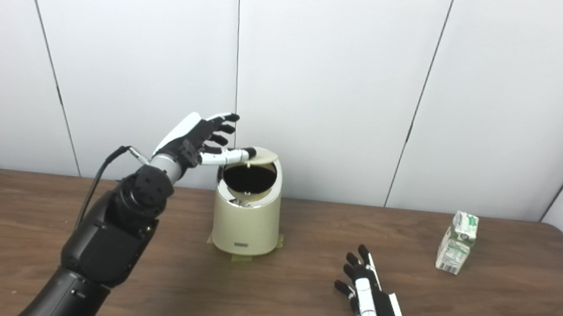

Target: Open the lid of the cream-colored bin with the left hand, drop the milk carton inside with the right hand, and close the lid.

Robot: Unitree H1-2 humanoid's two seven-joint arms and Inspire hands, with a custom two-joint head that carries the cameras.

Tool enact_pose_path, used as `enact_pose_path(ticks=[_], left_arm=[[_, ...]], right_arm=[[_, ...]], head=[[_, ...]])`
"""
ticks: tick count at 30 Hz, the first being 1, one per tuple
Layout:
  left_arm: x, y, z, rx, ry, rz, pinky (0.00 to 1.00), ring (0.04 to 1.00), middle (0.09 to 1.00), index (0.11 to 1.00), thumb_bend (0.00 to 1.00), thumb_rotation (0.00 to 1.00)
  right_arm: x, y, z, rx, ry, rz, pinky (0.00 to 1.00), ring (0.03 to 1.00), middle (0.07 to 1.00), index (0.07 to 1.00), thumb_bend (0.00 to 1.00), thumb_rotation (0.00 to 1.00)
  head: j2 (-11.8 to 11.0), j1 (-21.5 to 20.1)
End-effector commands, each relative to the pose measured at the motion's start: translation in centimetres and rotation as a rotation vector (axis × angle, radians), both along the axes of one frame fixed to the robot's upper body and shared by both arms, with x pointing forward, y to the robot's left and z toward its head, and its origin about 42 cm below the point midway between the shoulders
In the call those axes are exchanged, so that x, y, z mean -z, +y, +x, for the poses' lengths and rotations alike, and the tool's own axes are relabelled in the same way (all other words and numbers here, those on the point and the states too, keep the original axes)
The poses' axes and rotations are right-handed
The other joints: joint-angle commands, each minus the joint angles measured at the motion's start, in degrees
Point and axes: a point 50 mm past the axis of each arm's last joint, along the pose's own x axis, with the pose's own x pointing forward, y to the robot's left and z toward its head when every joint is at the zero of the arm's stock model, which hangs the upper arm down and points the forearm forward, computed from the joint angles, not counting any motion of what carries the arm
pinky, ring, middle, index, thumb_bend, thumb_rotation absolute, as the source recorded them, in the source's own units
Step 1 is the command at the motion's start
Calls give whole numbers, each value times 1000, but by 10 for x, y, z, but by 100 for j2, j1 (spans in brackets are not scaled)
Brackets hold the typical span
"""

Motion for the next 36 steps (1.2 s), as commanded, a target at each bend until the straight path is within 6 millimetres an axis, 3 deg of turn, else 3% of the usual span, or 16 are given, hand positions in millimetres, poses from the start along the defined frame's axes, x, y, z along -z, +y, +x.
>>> enact_pose_path(ticks=[1,3,6,8,10,13,16,19,21,24,27,29,34,36], left_arm=[[-24,-1,-8,20,-67,-72,735,840,867,900,509,452],[-16,4,-16,20,-65,-117,799,869,880,901,459,525],[6,11,-26,13,-66,-130,824,849,842,866,433,719],[19,15,-32,7,-86,-117,804,825,819,853,404,834],[34,20,-40,-7,-88,-157,800,820,817,852,404,867],[62,27,-63,-20,-57,-231,809,837,836,862,404,888],[83,31,-91,-39,-26,-309,837,850,847,866,403,794],[100,34,-117,-59,-61,-360,840,844,844,872,364,719],[108,36,-128,-80,-87,-373,824,834,838,871,345,709],[120,38,-143,-102,-92,-401,839,846,867,888,352,830],[128,40,-154,-99,-85,-410,849,887,911,929,388,932],[132,41,-159,-90,-77,-418,843,891,918,942,407,953],[134,48,-159,-90,-53,-453,850,889,921,949,394,923],[133,51,-158,-92,-49,-457,852,881,911,938,388,910]], right_arm=[[-12,-3,6,8,-66,-1,835,941,947,987,591,918],[-13,-4,6,16,-62,1,819,936,946,981,592,909],[-16,-4,7,20,-67,-4,809,925,945,977,578,856],[-18,-6,7,19,-75,-32,779,913,944,976,565,760],[-20,-7,6,34,-81,-79,749,895,935,968,568,700],[-23,-10,7,85,-110,-99,681,826,883,905,640,556],[-27,-21,5,133,-137,-120,660,800,856,846,705,447],[-26,-38,7,176,-157,-118,728,824,862,838,721,263],[-24,-49,7,191,-152,-116,796,832,865,845,746,234],[-30,-66,4,200,-153,-88,854,860,880,845,813,203],[-44,-74,-3,214,-184,-103,741,802,838,794,854,182],[-51,-84,-10,244,-183,-120,733,800,833,789,854,183],[-67,-106,-23,345,-161,-212,707,764,799,788,840,159],[-69,-114,-26,362,-159,-236,722,766,808,796,836,193]], head=[[59,-2],[98,-36],[127,-88],[127,-88],[190,-135],[240,-144],[289,-161],[363,-311],[389,-447],[433,-634],[476,-823],[499,-967],[592,-1707],[603,-1920]])
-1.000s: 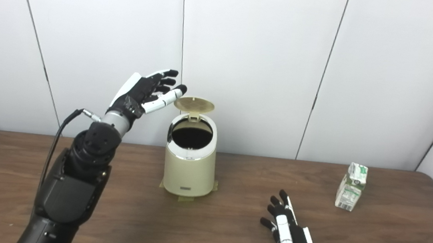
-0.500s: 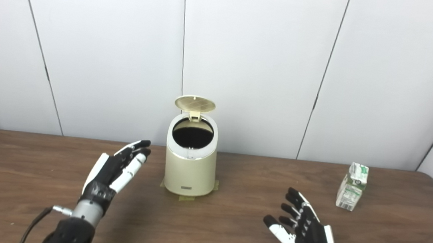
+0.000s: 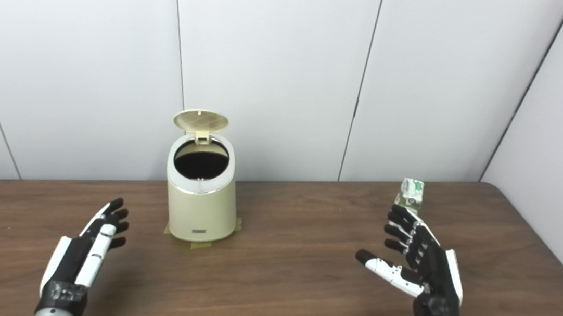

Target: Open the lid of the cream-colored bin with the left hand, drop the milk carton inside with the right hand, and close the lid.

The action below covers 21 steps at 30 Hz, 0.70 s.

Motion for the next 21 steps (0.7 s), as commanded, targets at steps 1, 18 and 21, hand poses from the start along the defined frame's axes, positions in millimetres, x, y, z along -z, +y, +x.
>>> enact_pose_path(ticks=[1,18,21], left_arm=[[-23,2,7,10,-89,-9,852,879,907,935,386,908],[-29,16,10,47,-80,-17,882,894,906,937,313,916],[-33,17,8,65,-85,-15,881,890,903,948,299,913]], right_arm=[[-22,-9,2,26,-61,-51,730,774,817,801,835,200],[-58,-46,36,174,-3,-209,681,800,837,801,853,132],[-72,-50,50,163,46,-280,671,848,889,868,874,126]], head=[[6,-143],[-46,-901],[-36,-911]])
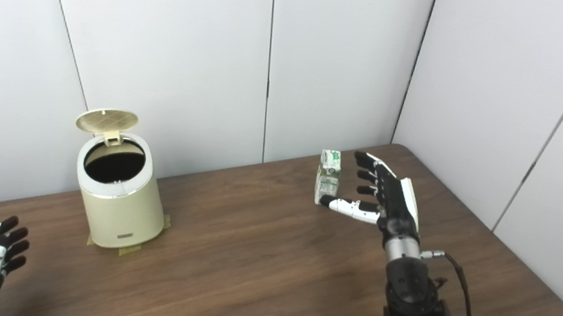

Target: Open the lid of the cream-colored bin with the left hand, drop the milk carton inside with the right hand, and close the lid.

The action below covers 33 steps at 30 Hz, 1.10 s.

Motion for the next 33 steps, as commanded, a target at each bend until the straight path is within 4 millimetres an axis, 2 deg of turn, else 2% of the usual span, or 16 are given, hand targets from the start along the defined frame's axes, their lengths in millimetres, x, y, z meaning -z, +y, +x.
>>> enact_pose_path(ticks=[1,3,6,7,8,9,11,12,14,17,23,27,30,33], left_arm=[[-25,-3,7,26,-86,-3,882,890,905,951,302,912],[-27,-3,7,37,-91,-2,881,897,913,961,304,918],[-29,-4,6,46,-93,4,891,905,920,976,303,932],[-30,-5,6,48,-94,6,893,905,916,977,303,929],[-31,-6,6,49,-94,8,892,903,914,976,305,922],[-32,-7,4,53,-94,11,892,902,913,976,306,918],[-34,-8,2,59,-93,12,881,895,909,970,308,898],[-35,-8,1,61,-91,7,879,894,909,969,307,891],[-35,-7,-1,66,-81,-6,884,898,911,973,278,837],[-36,-6,-3,59,-76,2,872,890,904,969,251,792],[-41,-3,-4,36,-66,28,880,886,904,968,251,744],[-43,-1,-6,28,-56,54,905,894,900,964,261,723],[-43,0,-7,28,-51,66,910,898,899,964,260,710],[-43,0,-7,24,-46,78,911,909,905,963,263,741]], right_arm=[[-30,-6,16,-8,-19,-106,677,858,900,883,885,154],[-36,-9,28,-8,34,-195,681,872,920,909,909,190],[-42,-13,45,-6,76,-250,824,916,945,917,943,203],[-44,-14,51,-3,84,-249,813,929,954,914,957,182],[-45,-15,55,0,89,-248,713,907,957,915,970,176],[-47,-17,61,-1,97,-250,661,895,958,916,976,172],[-49,-19,70,-4,113,-251,616,859,949,928,980,159],[-49,-20,75,-5,119,-251,614,855,947,931,981,156],[-50,-20,82,-10,130,-250,739,891,951,938,973,138],[-46,-24,92,-11,145,-226,838,923,950,943,967,130],[-42,-24,111,17,156,-219,828,910,921,916,970,149],[-39,-24,120,11,138,-269,780,857,872,824,975,120],[-38,-22,125,9,155,-274,752,843,860,816,970,104],[-34,-22,129,12,193,-270,732,843,856,825,956,113]], head=[[19,-11],[49,14],[74,59],[74,59],[74,59],[96,91],[108,98],[125,112],[130,122],[160,192],[202,301],[217,314],[230,330],[241,344]])
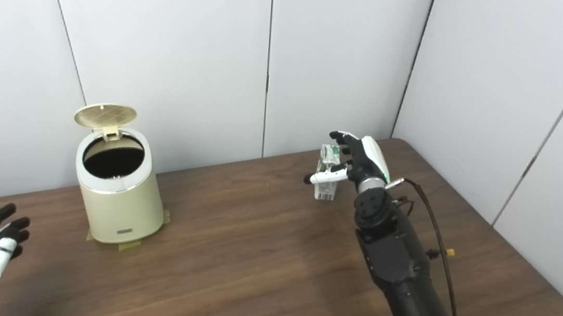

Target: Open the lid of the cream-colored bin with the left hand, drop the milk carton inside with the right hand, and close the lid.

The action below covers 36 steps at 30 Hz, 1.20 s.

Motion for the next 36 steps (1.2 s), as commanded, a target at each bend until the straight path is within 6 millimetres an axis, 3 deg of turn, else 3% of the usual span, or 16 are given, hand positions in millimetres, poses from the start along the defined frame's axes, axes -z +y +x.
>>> enact_pose_path(ticks=[1,6,13,17,22,24,25,27,30,32,36], left_arm=[[-17,-1,3,1,-67,22,916,913,906,963,265,751],[-17,-1,4,-4,-68,16,894,911,904,952,270,770],[-20,-3,4,-9,-66,38,937,920,897,939,282,829],[-20,-2,7,-9,-68,39,955,932,902,936,298,865],[-19,0,8,-18,-66,45,956,930,904,934,310,787],[-18,2,9,-23,-65,56,956,928,902,932,300,781],[-18,2,9,-23,-66,63,960,929,902,933,293,781],[-17,4,11,-22,-70,67,962,928,900,934,281,783],[-17,5,12,-20,-77,56,946,916,897,935,275,769],[-18,6,14,-20,-84,67,953,917,894,931,273,770],[-19,6,15,-30,-79,78,954,922,894,928,271,768]], right_arm=[[-38,-6,13,7,-88,-49,732,843,855,823,955,109],[-34,-5,16,8,-58,-72,752,825,840,802,935,93],[-26,-9,15,-10,-46,-139,592,702,767,761,970,93],[-18,-16,16,-21,-45,-163,632,710,741,733,974,115],[-14,-18,13,5,-83,-168,591,645,664,647,944,70],[-14,-18,13,18,-93,-173,548,602,626,617,918,52],[-13,-18,14,25,-99,-179,518,565,593,555,724,90],[-13,-18,14,34,-111,-194,475,512,504,508,571,18],[-10,-17,14,30,-132,-223,402,421,490,495,527,1],[-8,-16,14,28,-136,-227,326,379,469,533,516,0],[-6,-13,14,20,-153,-224,310,369,466,547,512,0]], head=[[12,10],[47,49],[109,127],[103,51],[81,55],[73,59],[72,63],[68,74],[67,78],[67,74],[54,73]])
